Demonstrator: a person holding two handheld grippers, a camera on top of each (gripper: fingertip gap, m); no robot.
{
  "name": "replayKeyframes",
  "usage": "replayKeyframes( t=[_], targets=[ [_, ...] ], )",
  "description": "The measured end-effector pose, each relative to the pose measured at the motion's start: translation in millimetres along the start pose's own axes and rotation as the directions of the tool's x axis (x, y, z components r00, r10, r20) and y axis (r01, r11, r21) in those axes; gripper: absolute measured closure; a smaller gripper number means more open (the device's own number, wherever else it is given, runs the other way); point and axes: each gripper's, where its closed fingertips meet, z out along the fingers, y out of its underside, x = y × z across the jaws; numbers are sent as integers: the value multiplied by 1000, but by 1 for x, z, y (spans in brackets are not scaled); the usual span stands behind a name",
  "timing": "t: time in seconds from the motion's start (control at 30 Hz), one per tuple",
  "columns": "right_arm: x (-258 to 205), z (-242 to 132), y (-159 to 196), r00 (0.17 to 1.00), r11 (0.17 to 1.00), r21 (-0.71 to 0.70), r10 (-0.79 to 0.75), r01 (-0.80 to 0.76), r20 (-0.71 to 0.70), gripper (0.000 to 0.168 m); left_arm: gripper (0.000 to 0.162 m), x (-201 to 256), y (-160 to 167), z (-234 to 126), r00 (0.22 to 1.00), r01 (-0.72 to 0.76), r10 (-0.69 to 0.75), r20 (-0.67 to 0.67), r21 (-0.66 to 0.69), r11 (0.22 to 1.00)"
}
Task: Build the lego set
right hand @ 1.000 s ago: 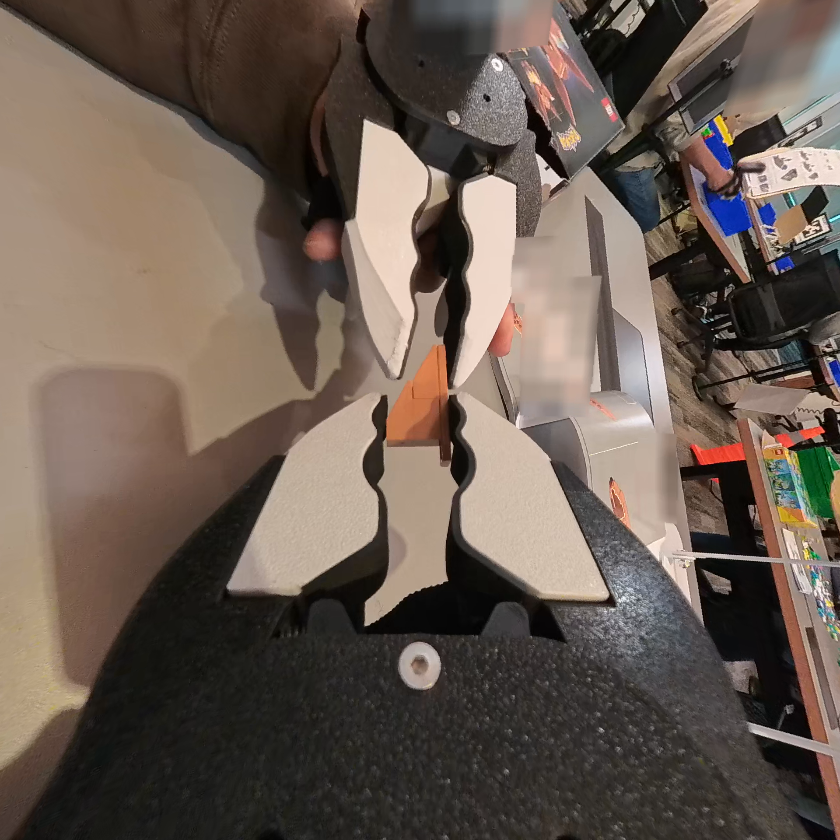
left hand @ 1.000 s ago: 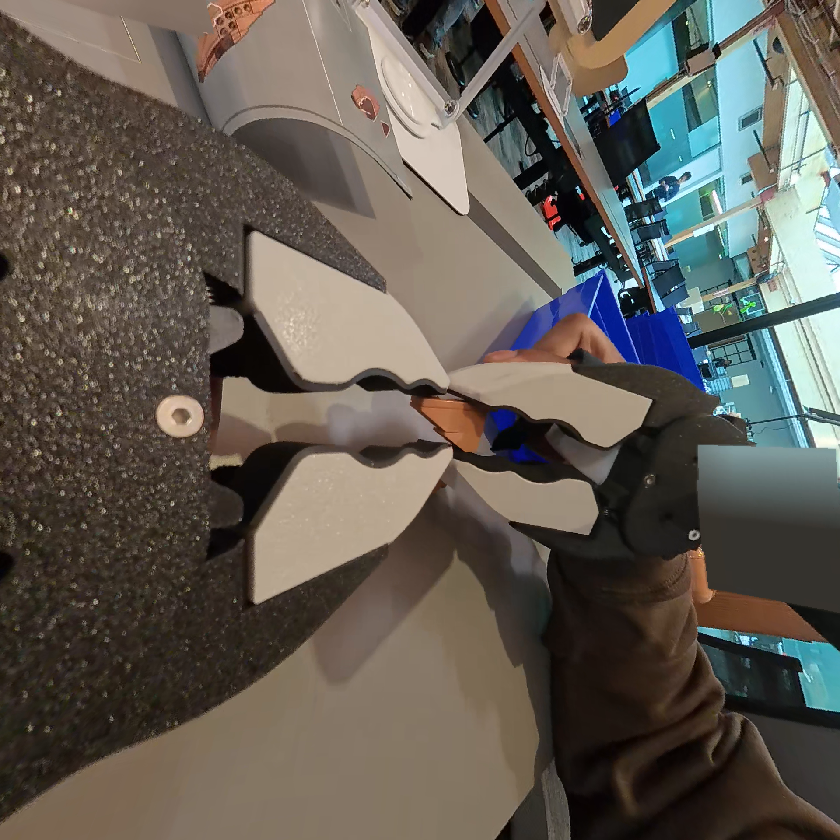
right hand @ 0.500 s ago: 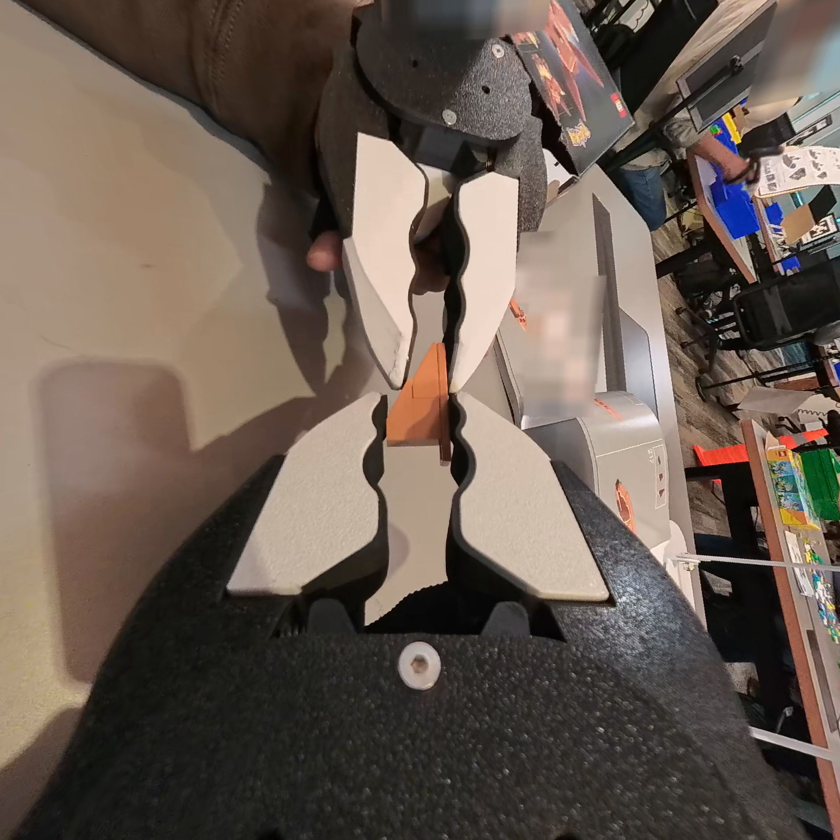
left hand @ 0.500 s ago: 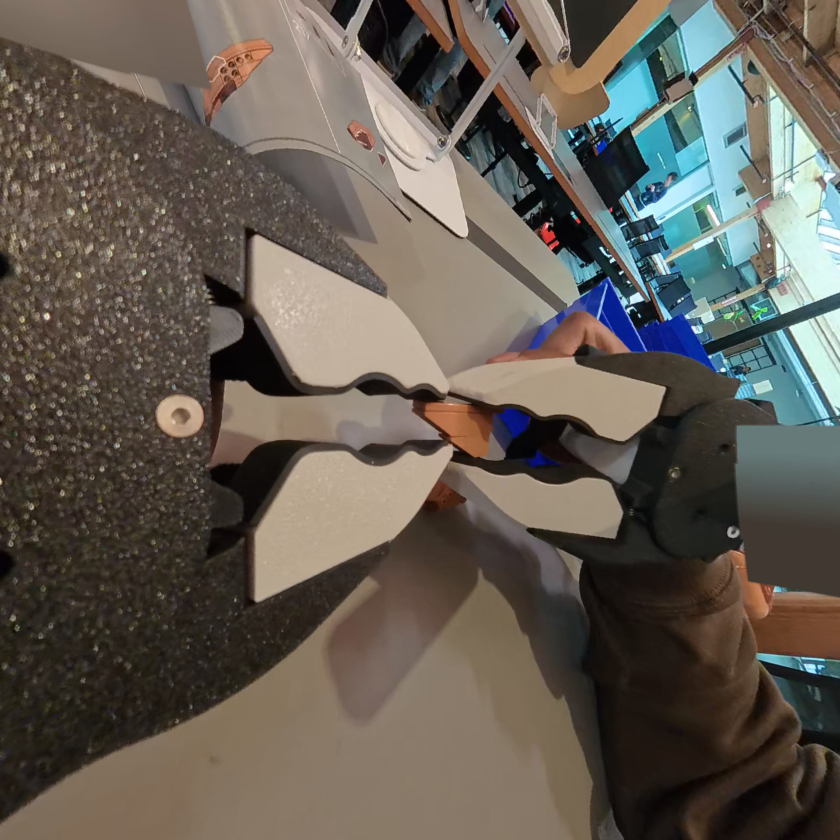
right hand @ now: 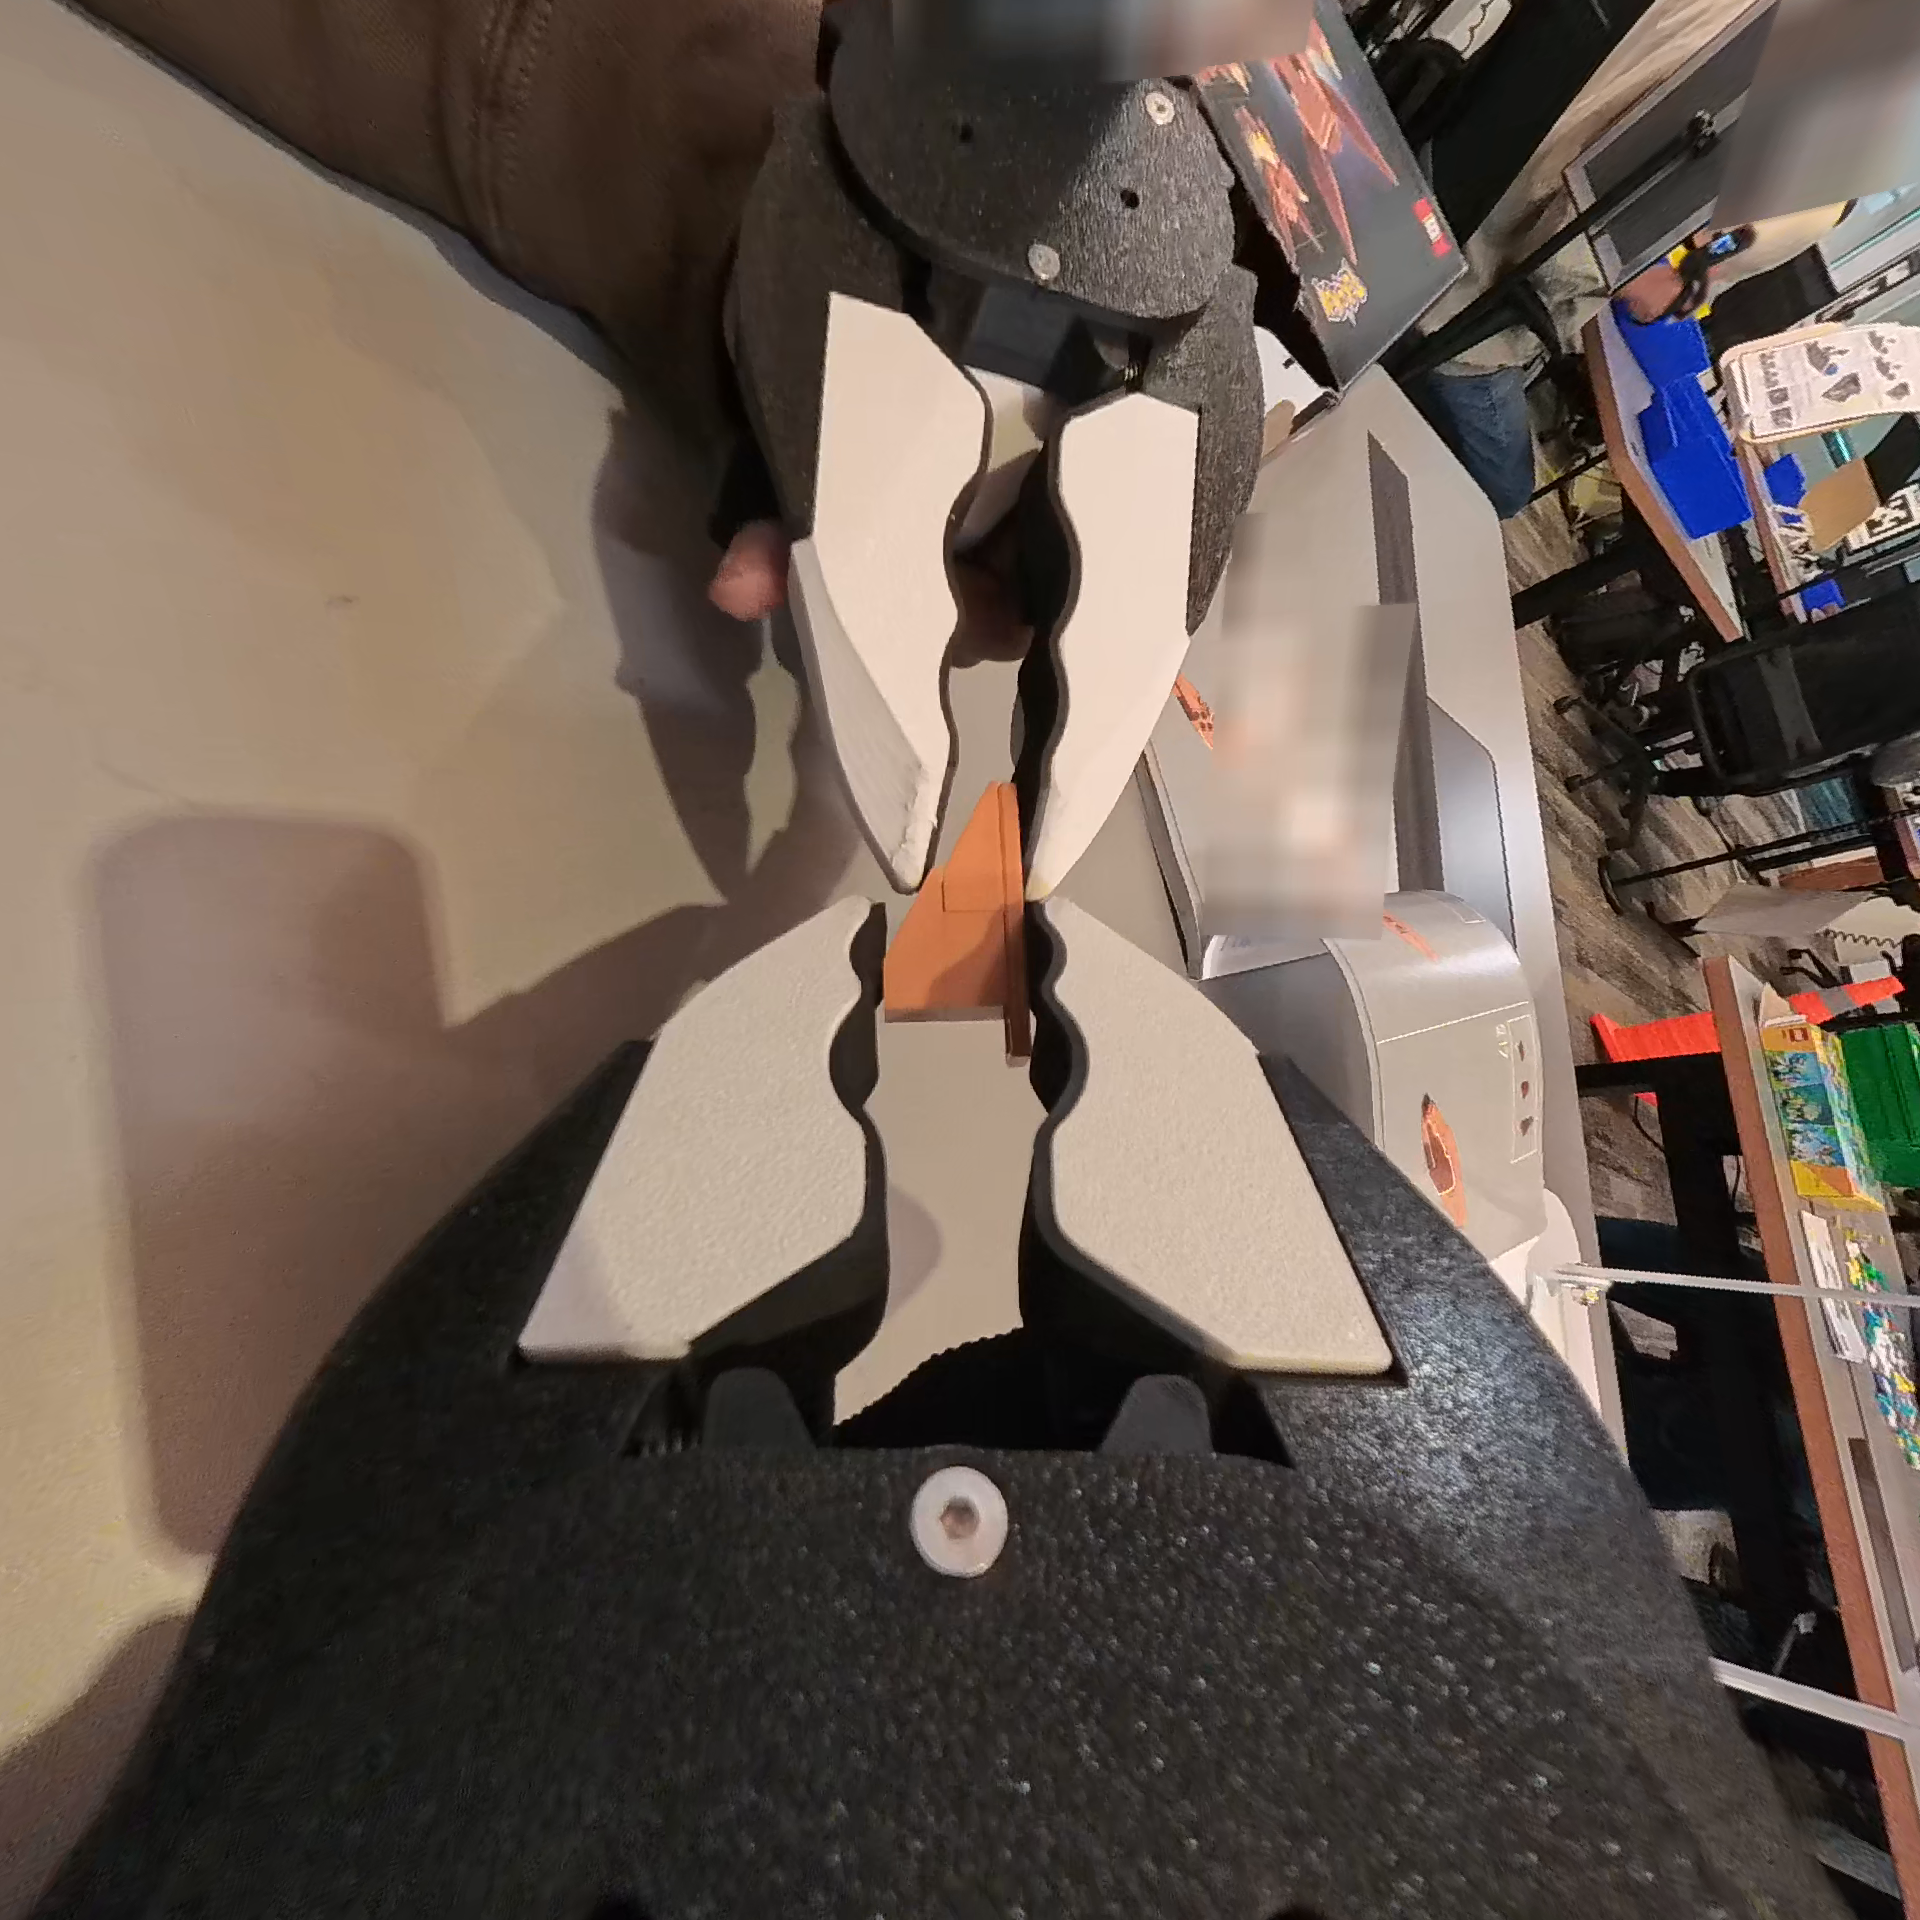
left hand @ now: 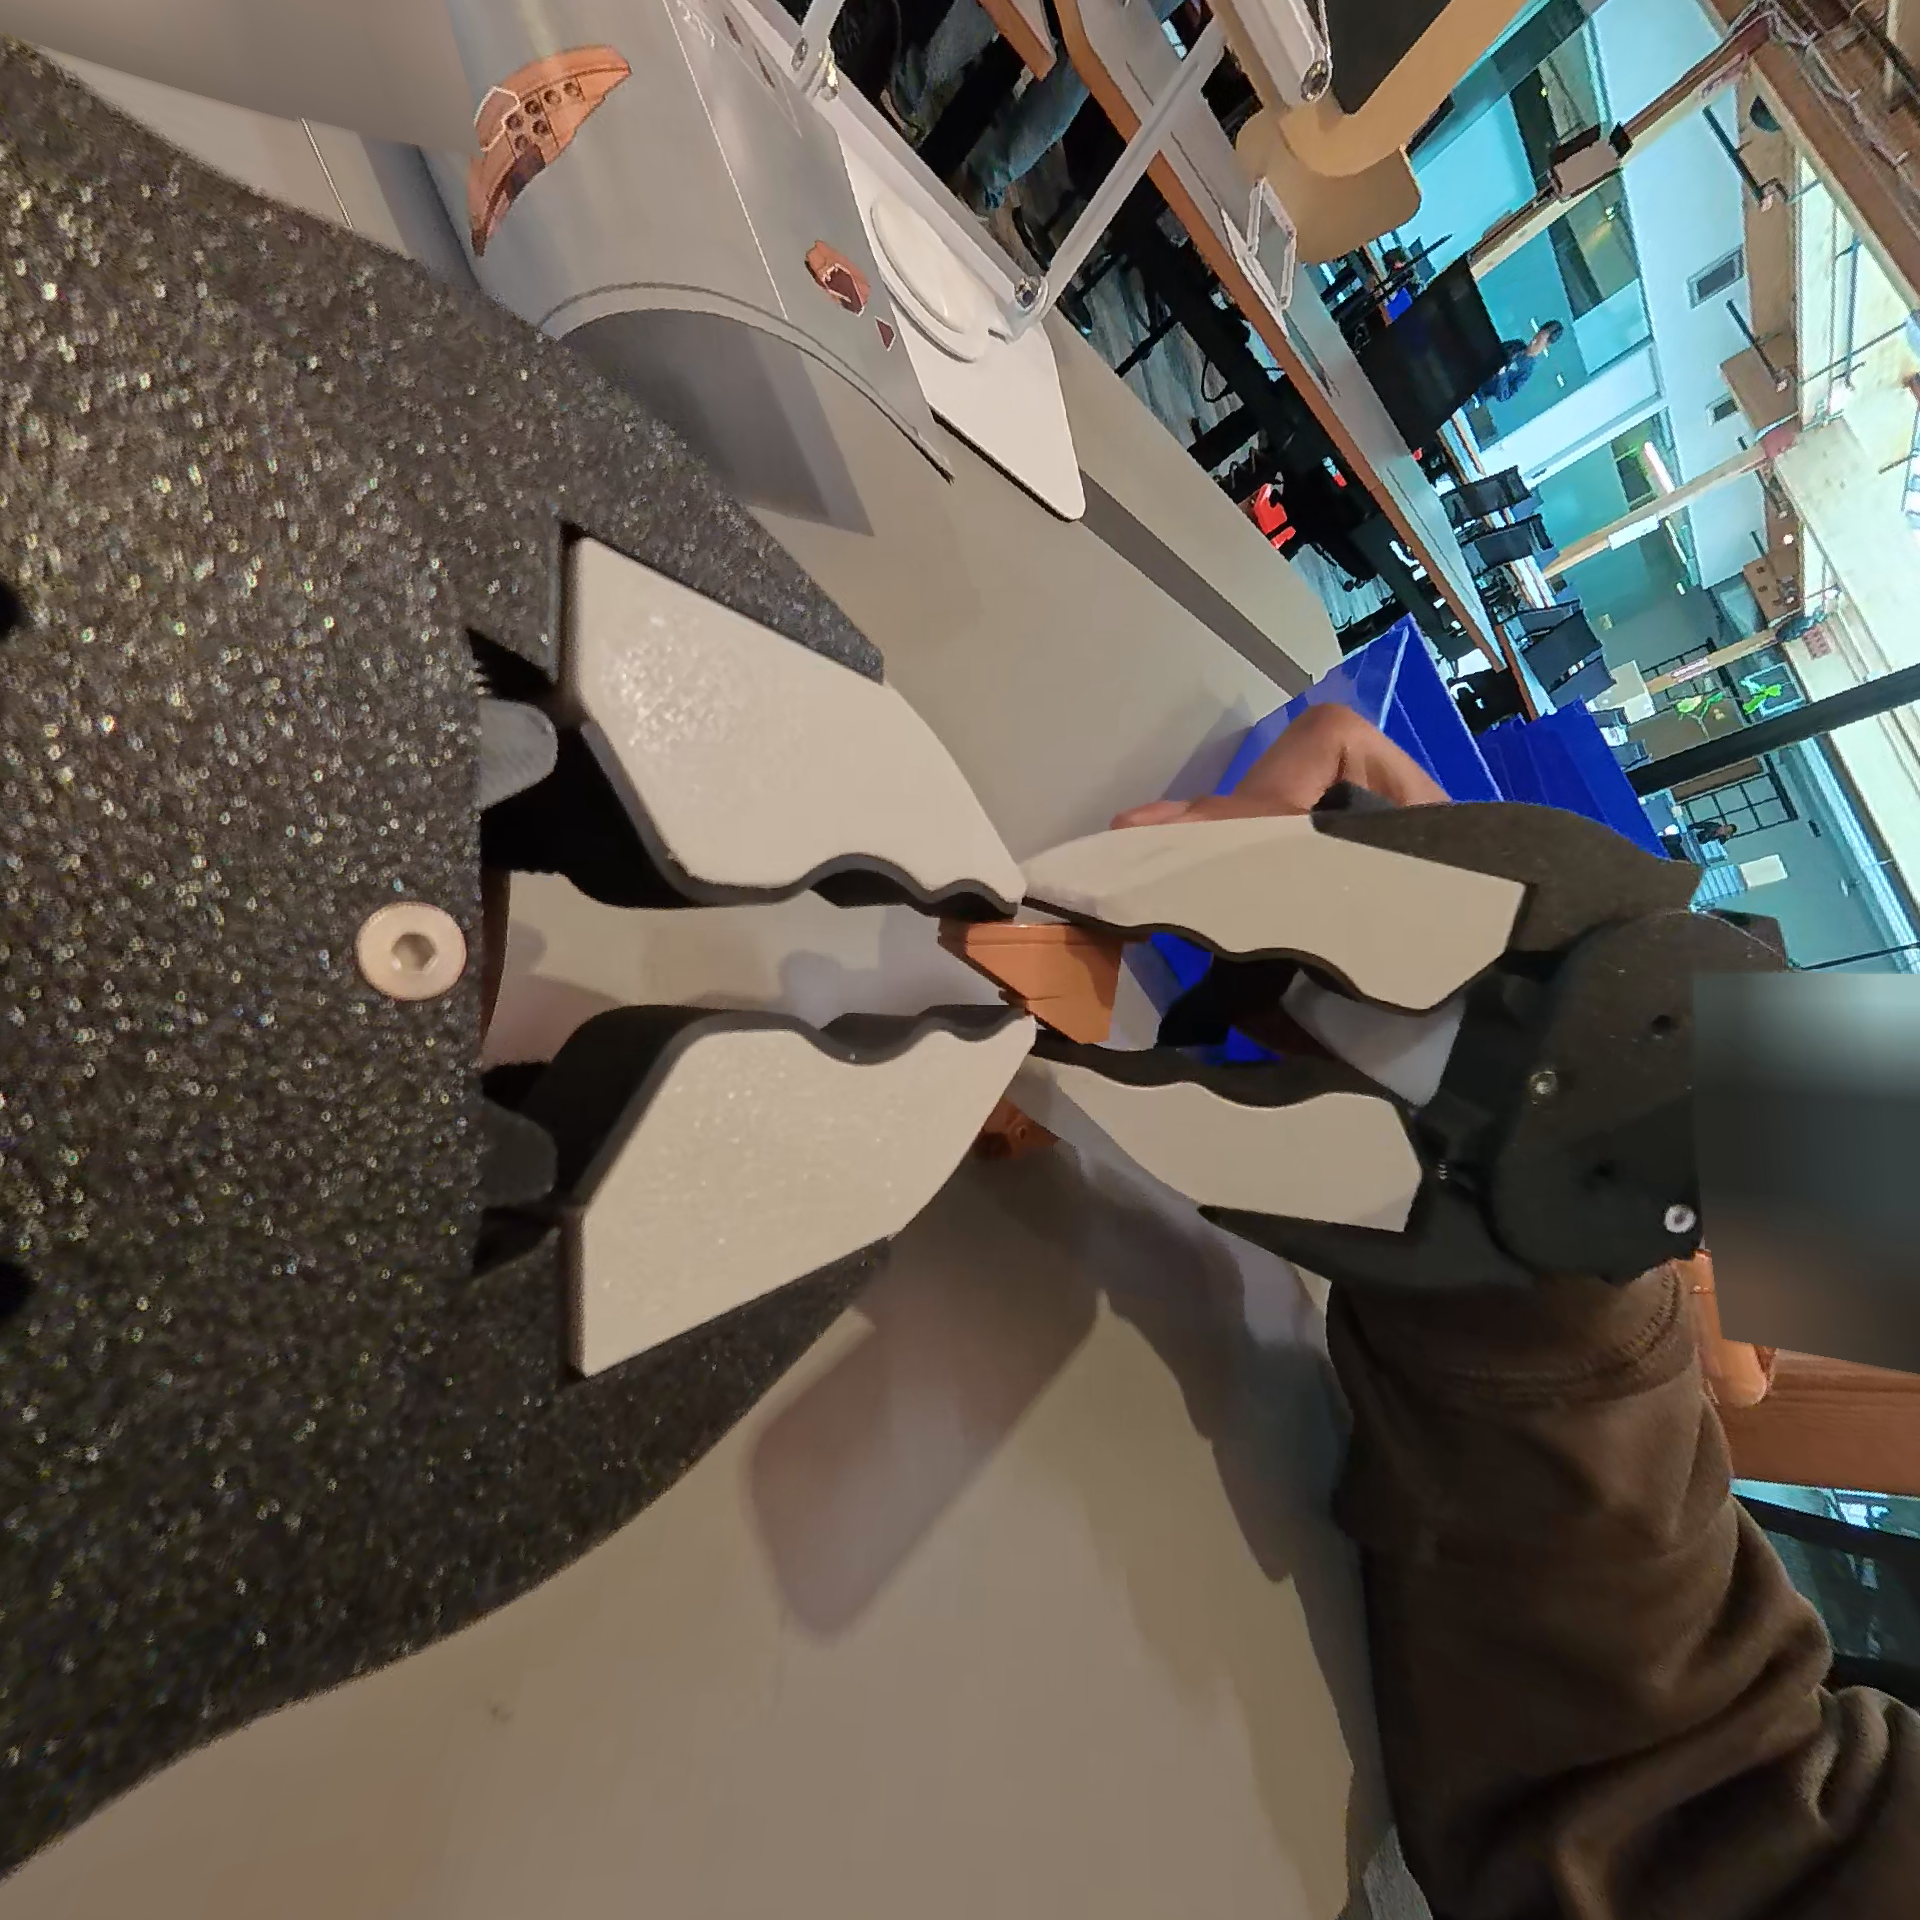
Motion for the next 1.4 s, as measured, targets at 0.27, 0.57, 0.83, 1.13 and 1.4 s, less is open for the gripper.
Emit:
replayKeyframes(
  t=[0.27, 0.57, 0.83, 1.13, 1.4],
  targets=[
    [-1, 1, 4, 1000, 1000, -21, -8, 8, 7, 143, 147, 0, 4, 2, 1000, -9, 9, 9, -21, 1000],
    [-4, 1, 6, 1000, 999, -31, -11, 12, 24, 143, 148, 2, 6, 5, 1000, -21, 21, 2, -36, 999],
    [-6, 2, 7, 999, 999, -41, -22, 23, 29, 144, 148, 3, 8, 6, 1000, -27, 27, -9, -50, 998],
    [3, -5, 1, 1000, 999, 37, -13, 14, -11, 143, 147, -2, -2, 7, 999, -43, 43, 34, 2, 999],
    [6, -11, -8, 999, 984, 169, 55, -54, 2, 143, 149, -3, -13, 2, 999, -24, 21, 35, 70, 997]
  ],
)
